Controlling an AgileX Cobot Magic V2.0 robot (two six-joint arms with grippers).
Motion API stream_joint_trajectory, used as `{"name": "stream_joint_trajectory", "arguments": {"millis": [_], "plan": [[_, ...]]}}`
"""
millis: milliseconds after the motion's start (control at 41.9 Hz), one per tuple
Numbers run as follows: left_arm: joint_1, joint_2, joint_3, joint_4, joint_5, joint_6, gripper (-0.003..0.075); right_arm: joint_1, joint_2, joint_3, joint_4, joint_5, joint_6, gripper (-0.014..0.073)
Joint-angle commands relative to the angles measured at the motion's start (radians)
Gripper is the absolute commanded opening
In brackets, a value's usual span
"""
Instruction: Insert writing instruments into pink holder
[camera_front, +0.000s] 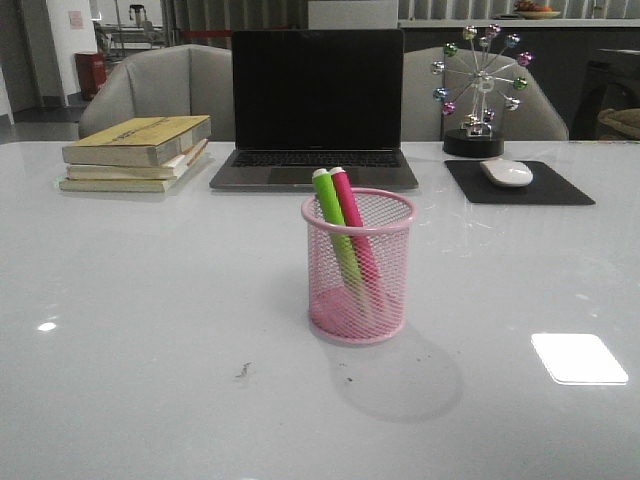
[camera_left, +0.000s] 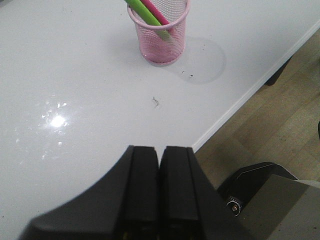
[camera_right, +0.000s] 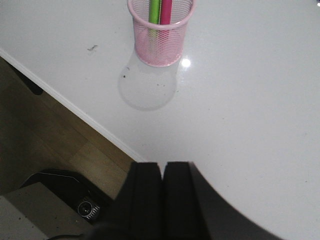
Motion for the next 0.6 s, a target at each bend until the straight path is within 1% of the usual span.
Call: {"name": "stream_joint_trajectory", "arguments": {"millis": [0, 239, 310, 430, 573], "plan": [[-0.005, -0.001, -0.031, 0.005, -0.053, -0.009, 0.0093, -0.007, -0.005, -0.027, -0.016, -0.067, -0.001, 0.0066], [-0.005, -0.001, -0.028, 0.005, -0.061, -0.009, 0.0093, -0.007, -0.005, -0.027, -0.016, -0.067, -0.001, 0.0066], [0.011, -0.03, -0.028, 0.005, -0.061, -0.009, 0.0093, -0.007, -0.005, -0.027, -0.016, -0.067, -0.001, 0.0066], [0.118, -0.091, -0.018, -0.004, -0.08, 0.001, 0.0093, -0.007, -0.005, -0.027, -0.016, -0.067, -0.001, 0.0066], [0.297, -0.233, 0.089, -0.034, -0.201, 0.063, 0.0093, -0.007, -0.005, -0.027, -0.016, -0.067, -0.001, 0.0066]]}}
